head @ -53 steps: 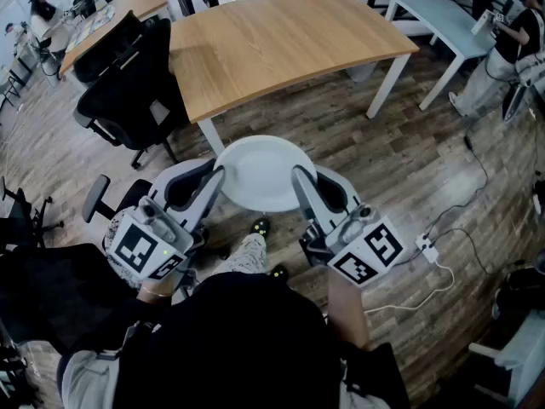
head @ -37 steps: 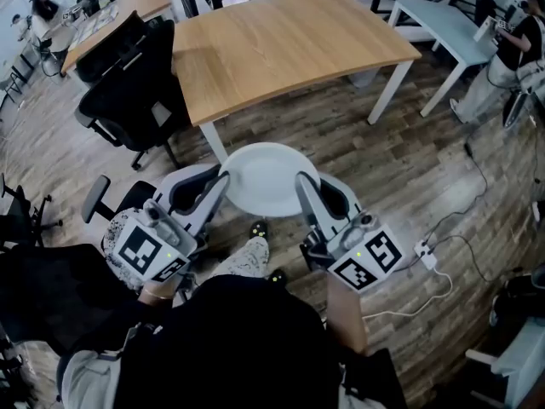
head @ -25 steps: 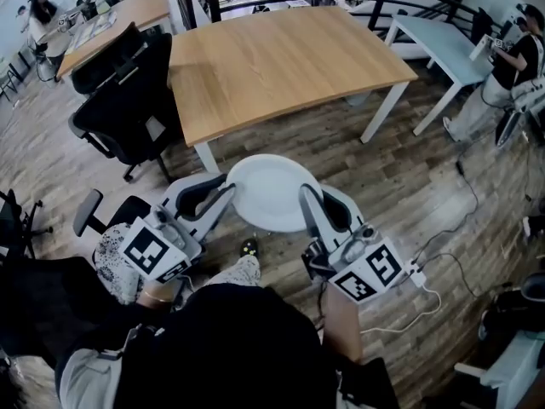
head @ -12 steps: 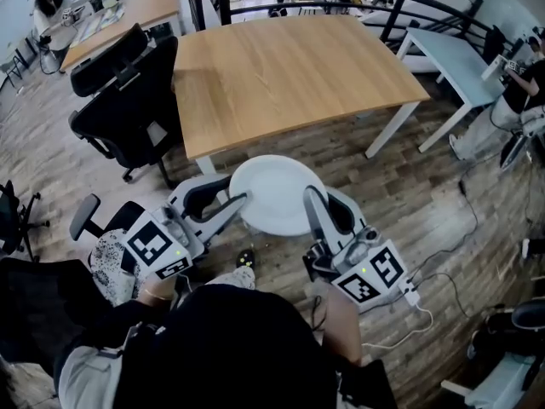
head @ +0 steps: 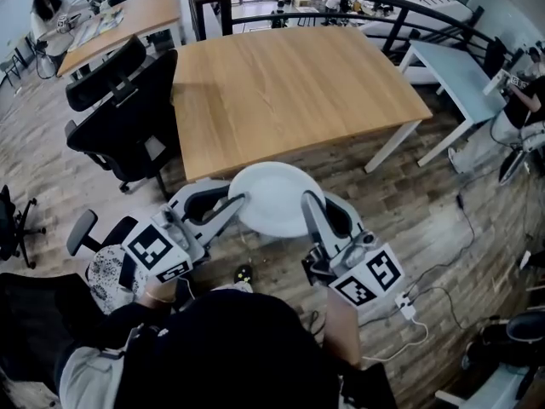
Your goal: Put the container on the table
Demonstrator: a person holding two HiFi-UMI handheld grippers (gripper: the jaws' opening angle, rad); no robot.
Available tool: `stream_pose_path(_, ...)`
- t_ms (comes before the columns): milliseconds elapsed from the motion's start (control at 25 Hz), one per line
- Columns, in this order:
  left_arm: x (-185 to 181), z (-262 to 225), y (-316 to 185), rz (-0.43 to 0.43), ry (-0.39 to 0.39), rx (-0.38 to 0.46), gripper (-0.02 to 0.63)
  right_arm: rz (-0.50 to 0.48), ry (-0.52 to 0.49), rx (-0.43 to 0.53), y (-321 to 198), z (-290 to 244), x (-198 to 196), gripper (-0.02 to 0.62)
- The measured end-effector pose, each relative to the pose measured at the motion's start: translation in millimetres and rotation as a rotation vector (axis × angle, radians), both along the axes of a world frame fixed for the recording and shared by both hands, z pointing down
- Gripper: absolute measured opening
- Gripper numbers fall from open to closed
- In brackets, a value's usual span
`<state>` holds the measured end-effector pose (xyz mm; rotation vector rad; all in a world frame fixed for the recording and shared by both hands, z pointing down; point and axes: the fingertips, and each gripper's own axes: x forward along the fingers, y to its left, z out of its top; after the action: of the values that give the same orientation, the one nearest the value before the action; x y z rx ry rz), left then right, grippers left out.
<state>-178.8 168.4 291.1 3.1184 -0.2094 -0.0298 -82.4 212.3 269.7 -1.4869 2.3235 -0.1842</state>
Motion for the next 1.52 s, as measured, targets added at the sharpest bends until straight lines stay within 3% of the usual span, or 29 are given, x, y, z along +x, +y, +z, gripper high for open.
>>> stream_pose_path(440,-21.0,-1.2,-79.9,-0.052,0.013,0.028,0.057,-0.017,0.038,-0.022,-84.2,8.0,-15.0,0.025)
stream_pose_path(720,-25.4,2.1,-117.2,-0.028,0.018,0.023,0.048,0.009,0.048,-0.048,-116.7,17.9,-19.8,0.025)
stream_pose_path(1040,-8.5,7.7,-134.4,-0.001,0.017,0.005,0.04,0.028,0.071,-0.07,-135.0,30.6,-0.9,0.025)
stream_pose_path(1520,49.7,5.5,-169.8,-0.075,-0.011,0.035,0.035,-0.049,0.041,-0.054,-182.9,36.3,62.0,0.025)
